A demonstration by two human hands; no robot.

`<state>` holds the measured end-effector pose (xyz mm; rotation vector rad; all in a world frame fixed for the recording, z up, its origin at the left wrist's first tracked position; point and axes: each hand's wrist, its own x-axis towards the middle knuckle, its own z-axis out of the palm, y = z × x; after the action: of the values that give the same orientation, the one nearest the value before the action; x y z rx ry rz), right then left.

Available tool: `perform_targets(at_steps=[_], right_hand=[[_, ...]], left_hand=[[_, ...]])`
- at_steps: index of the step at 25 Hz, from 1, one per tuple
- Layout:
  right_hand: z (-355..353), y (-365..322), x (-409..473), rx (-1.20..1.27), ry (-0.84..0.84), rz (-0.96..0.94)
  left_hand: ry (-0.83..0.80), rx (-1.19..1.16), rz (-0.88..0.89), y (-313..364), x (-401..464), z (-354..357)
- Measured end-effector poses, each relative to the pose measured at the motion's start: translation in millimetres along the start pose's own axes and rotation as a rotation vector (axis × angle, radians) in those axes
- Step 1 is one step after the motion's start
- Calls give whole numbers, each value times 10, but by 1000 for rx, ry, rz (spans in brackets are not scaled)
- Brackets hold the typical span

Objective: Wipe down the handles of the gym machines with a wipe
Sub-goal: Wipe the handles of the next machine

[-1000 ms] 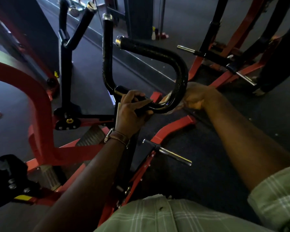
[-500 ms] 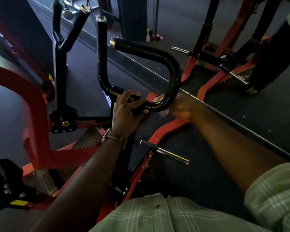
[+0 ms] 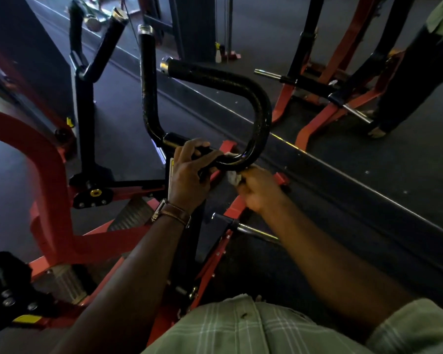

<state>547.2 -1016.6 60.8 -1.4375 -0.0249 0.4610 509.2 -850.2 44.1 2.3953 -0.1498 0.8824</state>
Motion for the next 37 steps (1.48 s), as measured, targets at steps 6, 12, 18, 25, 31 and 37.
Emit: perform_targets(at_steps=[6, 12, 18, 25, 31, 37], right_hand=[[-197, -438, -115, 145, 381, -115], [144, 90, -352, -306, 718, -613], [-67, -139, -300, -568, 740, -914], [55, 166, -281, -1195, 439, -1012], [-42, -608, -285, -1669, 622, -968], [537, -269, -407, -1695, 452, -663]], left_hand=[[-68, 130, 22, 8, 17, -24], [-181, 338, -13, 193, 145, -68], [-195, 336, -31, 198, 135, -19], [-133, 272, 12, 185, 115, -5], [-138, 303, 23, 139, 117, -1], [-72, 250, 68, 145, 108, -43]])
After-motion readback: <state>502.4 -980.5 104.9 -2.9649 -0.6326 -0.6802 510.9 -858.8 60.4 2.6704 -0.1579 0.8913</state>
